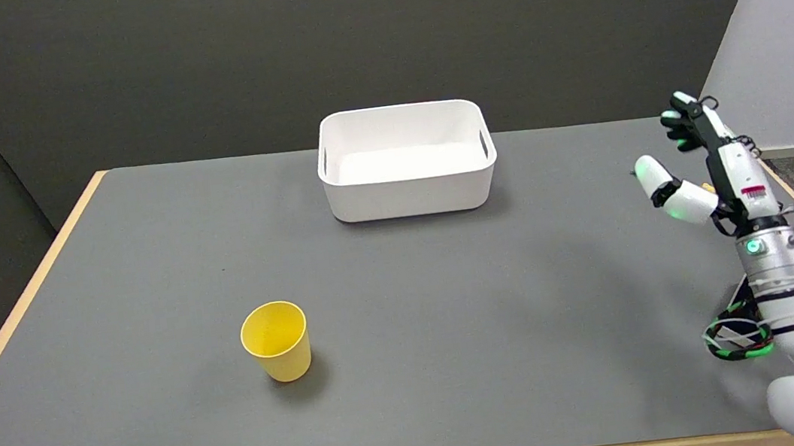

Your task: Pick up the blackboard eraser.

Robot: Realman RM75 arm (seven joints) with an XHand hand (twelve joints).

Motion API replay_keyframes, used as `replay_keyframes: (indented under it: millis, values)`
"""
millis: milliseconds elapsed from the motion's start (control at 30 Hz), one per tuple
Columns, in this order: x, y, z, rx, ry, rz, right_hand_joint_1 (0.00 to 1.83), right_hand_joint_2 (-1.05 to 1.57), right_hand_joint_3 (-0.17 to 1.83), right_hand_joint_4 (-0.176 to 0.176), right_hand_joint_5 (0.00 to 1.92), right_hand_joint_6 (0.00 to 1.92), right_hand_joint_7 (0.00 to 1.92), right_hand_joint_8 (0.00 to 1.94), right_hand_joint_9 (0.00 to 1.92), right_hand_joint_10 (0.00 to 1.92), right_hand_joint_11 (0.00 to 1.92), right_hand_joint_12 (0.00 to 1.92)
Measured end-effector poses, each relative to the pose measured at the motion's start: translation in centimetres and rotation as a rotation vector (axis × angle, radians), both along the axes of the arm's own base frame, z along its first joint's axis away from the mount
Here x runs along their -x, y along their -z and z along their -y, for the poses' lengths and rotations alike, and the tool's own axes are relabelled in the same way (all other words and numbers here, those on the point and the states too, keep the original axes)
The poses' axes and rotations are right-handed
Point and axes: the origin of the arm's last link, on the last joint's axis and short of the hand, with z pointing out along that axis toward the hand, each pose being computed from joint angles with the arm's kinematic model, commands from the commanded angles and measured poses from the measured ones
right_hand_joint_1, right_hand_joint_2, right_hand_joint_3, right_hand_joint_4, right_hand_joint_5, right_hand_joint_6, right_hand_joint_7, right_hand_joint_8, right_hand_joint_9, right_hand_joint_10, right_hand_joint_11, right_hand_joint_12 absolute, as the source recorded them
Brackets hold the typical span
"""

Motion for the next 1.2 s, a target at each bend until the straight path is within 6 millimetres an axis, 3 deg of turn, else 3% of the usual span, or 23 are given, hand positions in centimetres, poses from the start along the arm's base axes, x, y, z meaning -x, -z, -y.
replay_keyframes:
  millis: [233, 500, 900, 1033, 1100, 1200]
  values:
    - [1.1, 0.5, -1.2, 0.110, 0.052, -0.045, 0.51, 0.70, 0.81, -0.131, 0.18, 0.40, 0.38, 0.71, 0.30, 1.09, 0.31, 1.61]
    - [0.3, 1.9, -2.0, 0.252, 0.050, -0.150, 0.52, 0.71, 0.81, -0.137, 0.18, 0.41, 0.37, 0.72, 0.29, 1.08, 0.24, 1.51]
    - [-1.5, 6.2, -1.0, 0.496, 0.060, -0.249, 0.55, 0.71, 0.81, -0.142, 0.18, 0.40, 0.34, 0.71, 0.26, 1.06, 0.19, 1.46]
    - [-1.5, 7.6, -1.3, 0.583, 0.079, -0.235, 0.56, 0.71, 0.81, -0.152, 0.17, 0.40, 0.30, 0.70, 0.24, 1.04, 0.16, 1.42]
    - [-1.4, 8.4, -1.6, 0.624, 0.093, -0.222, 0.52, 0.68, 0.92, -0.173, 0.12, 0.40, 0.25, 0.69, 0.21, 0.94, 0.09, 1.34]
    - [-0.9, 9.5, -2.2, 0.679, 0.128, -0.198, 0.54, 0.70, 0.88, -0.176, 0.10, 0.37, 0.21, 0.66, 0.16, 0.93, 0.04, 1.30]
